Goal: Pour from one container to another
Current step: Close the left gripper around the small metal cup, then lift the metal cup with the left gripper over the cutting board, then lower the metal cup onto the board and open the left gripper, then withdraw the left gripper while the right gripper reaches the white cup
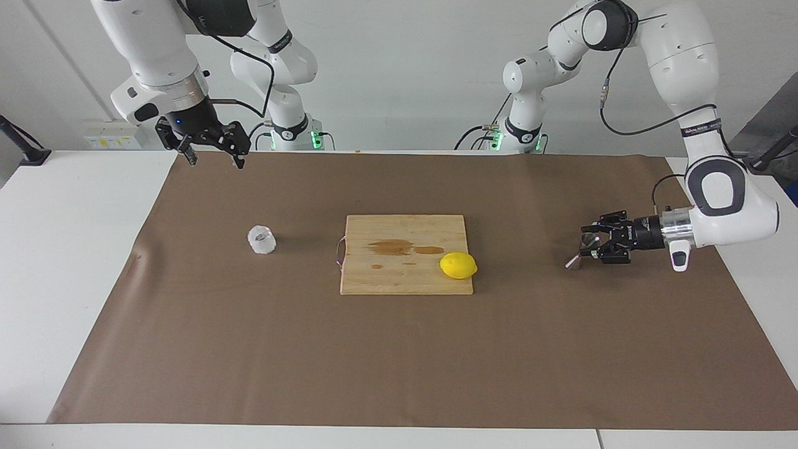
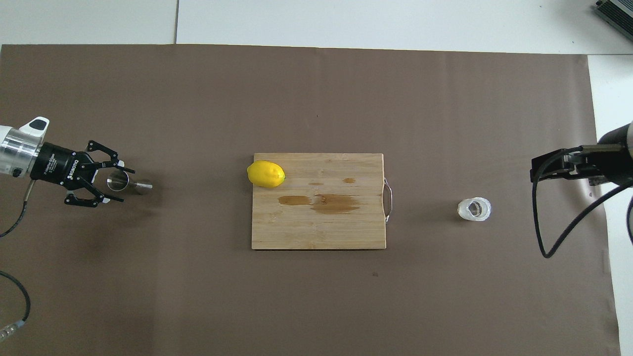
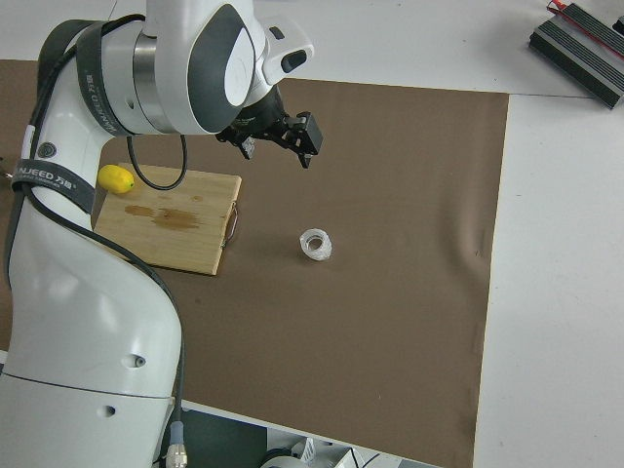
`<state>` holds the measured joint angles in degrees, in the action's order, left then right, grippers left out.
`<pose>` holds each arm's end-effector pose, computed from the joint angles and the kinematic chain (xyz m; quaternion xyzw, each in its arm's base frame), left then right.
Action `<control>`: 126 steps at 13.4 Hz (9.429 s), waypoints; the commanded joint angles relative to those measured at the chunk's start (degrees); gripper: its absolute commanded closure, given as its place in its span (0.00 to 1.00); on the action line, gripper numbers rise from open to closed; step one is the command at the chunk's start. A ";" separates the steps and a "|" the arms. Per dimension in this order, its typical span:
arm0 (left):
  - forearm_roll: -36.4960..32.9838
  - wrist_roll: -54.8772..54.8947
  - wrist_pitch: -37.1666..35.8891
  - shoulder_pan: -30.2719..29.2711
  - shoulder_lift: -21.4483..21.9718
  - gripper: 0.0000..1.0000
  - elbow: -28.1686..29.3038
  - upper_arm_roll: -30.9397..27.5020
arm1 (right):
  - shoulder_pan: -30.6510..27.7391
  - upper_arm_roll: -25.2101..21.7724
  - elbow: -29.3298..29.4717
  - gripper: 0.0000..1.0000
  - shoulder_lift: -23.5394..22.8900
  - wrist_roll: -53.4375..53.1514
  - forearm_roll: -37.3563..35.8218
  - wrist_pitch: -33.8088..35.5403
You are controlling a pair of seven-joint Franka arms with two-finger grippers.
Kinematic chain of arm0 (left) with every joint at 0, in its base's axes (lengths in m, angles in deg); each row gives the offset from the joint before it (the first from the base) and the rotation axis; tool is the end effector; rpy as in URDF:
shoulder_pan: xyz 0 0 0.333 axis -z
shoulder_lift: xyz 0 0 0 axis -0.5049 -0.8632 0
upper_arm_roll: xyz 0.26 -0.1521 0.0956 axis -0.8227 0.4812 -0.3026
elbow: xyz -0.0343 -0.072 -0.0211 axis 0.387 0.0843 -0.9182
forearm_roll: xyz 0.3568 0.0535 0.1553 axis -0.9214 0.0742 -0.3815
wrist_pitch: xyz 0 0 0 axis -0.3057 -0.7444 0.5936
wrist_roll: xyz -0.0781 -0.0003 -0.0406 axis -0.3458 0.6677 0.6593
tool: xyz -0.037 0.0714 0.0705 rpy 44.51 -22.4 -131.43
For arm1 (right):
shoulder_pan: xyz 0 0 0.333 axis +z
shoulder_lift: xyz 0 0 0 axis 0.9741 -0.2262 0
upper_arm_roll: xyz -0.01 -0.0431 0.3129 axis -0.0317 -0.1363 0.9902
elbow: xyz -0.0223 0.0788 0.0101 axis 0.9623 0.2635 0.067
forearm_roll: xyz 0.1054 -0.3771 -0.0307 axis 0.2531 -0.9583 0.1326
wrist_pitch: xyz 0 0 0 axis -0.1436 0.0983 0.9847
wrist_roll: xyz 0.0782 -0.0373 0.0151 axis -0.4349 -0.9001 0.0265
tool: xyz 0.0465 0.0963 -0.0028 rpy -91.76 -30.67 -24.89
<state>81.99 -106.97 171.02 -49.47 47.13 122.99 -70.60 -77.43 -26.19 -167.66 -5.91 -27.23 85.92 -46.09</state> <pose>0.5933 0.0947 0.3238 0.7561 0.4834 -0.3519 0.2659 0.5365 0.0158 0.6210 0.9987 -0.0398 -0.0274 0.0153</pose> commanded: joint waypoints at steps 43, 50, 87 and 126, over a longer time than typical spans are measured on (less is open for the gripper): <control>0.12 -20.48 3.34 10.87 5.83 0.66 -0.91 0.19 | -0.91 0.20 0.35 0.00 -0.20 1.18 1.25 0.58; 3.11 -38.24 8.08 21.33 8.03 0.67 -4.34 1.33 | -0.91 0.20 0.35 0.00 -0.20 1.18 1.25 0.58; 5.13 -53.46 41.84 46.66 -1.11 0.22 -1.44 6.17 | -0.64 0.73 -1.40 0.00 0.41 0.83 0.99 -0.30; -36.35 -1.20 -5.01 14.32 9.62 0.00 -19.46 4.68 | -9.69 0.03 -27.51 0.00 -1.33 91.76 15.04 -24.73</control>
<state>46.62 -113.45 166.61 -34.18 55.79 103.32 -65.90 -85.05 -26.33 -194.61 -4.91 56.53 97.61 -69.73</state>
